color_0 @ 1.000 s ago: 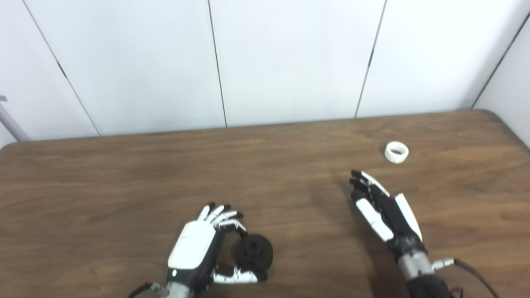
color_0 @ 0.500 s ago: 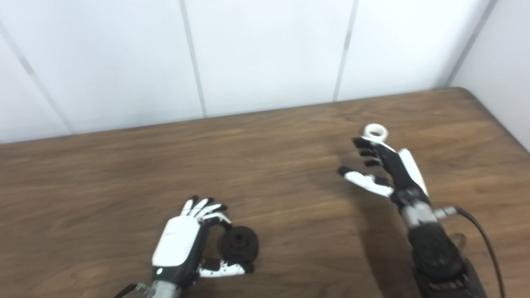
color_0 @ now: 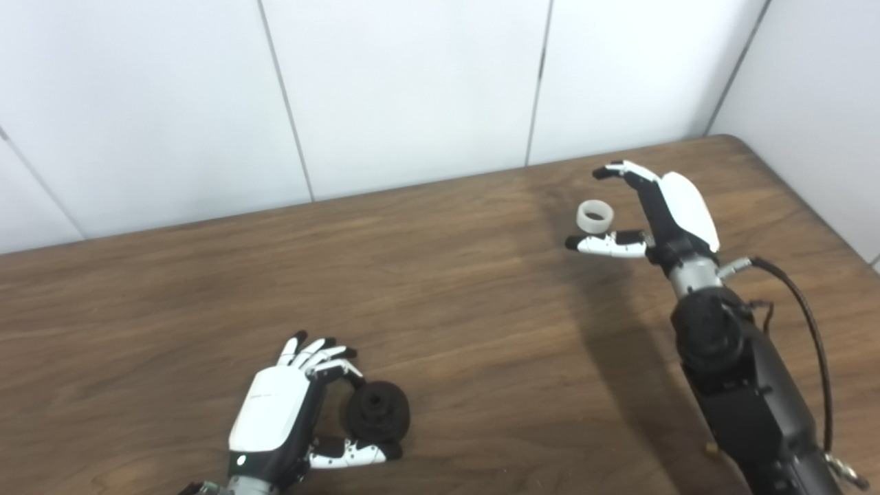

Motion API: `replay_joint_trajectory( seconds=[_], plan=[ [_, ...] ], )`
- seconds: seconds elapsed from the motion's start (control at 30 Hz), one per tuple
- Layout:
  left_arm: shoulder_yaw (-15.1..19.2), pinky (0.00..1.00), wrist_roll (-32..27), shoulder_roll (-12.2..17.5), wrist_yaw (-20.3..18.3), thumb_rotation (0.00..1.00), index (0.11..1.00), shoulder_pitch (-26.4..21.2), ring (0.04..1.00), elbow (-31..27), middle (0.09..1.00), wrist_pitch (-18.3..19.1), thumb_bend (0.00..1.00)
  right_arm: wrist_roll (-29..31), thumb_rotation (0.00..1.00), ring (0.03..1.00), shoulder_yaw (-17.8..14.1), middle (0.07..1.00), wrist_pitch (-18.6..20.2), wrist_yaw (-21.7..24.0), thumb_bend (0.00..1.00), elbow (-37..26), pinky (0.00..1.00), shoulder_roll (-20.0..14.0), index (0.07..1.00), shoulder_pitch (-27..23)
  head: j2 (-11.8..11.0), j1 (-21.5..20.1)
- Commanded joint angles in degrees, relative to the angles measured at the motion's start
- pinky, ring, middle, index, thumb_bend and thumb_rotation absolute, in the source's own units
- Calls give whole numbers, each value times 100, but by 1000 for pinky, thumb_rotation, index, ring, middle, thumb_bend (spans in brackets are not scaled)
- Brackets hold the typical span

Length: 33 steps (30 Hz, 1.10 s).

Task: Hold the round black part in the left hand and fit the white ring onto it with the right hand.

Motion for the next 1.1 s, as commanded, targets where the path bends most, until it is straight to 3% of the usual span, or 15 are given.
replay_joint_trajectory(
  seconds=[0.0,0.43,1.07],
  plan=[
    [49,1000,11,191,-308,52,484,151,882,168,791,98,523,-117,289,924,26,899,14,87,737,-35,985,-254,766,-275,-4,-22],
    [166,1000,-75,229,-300,50,484,245,870,123,795,-35,524,-359,342,989,364,949,130,361,781,1309,1000,-818,731,-1083,-97,-242],
    [231,1000,-137,210,-376,49,484,316,870,9,790,-82,523,-380,332,1000,896,959,582,808,828,2081,1000,-947,738,-1693,-86,-227]
  ],
)
